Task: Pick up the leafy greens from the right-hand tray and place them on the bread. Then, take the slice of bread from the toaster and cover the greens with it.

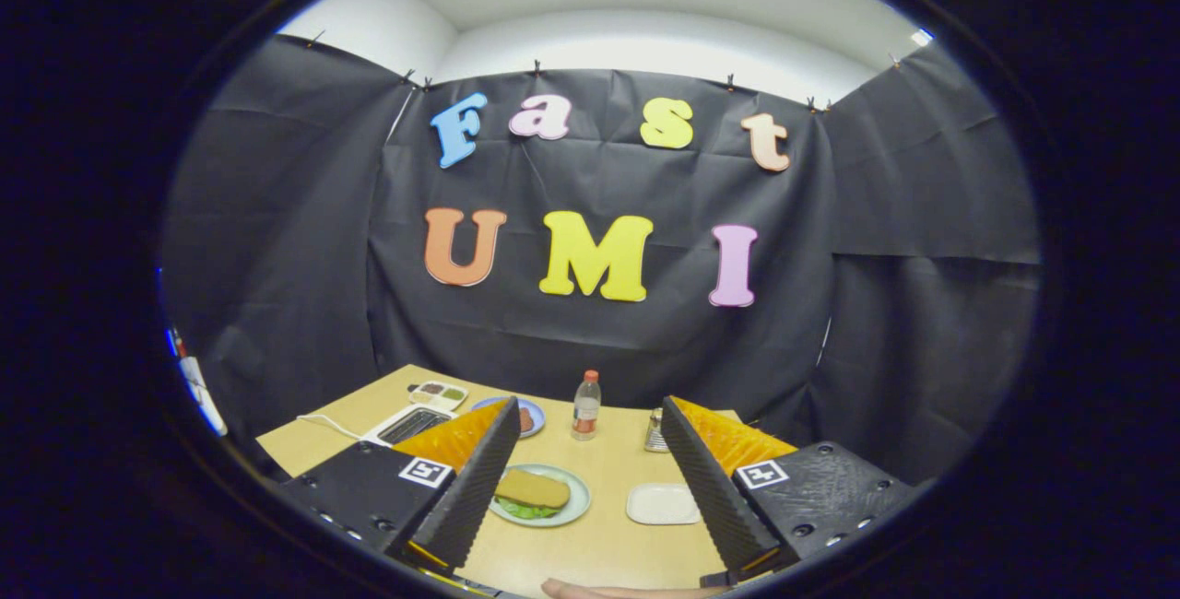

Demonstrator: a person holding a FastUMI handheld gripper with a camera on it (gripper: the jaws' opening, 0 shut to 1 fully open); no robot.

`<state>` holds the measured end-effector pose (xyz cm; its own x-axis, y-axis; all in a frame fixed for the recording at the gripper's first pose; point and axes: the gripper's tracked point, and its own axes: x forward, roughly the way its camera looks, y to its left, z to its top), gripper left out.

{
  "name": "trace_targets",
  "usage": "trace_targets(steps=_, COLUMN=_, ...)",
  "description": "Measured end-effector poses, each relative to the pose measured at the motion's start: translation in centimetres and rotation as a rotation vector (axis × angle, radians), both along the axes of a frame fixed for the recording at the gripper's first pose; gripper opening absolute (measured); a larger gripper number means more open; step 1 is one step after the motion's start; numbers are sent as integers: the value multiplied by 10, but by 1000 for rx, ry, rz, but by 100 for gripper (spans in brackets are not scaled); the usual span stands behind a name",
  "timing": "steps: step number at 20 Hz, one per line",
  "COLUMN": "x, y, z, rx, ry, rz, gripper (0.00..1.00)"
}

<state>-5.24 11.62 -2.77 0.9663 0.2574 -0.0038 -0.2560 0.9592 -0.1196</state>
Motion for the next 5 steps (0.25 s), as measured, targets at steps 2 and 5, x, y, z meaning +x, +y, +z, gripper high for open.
trace_targets(steps=2, x=-10, y=0, z=-1, rx=28, ry=10, rz=-8, gripper=96)
trace_targets(steps=5, x=-17, y=3, z=-2, rx=57, ry=-7, rz=-22, gripper=96)
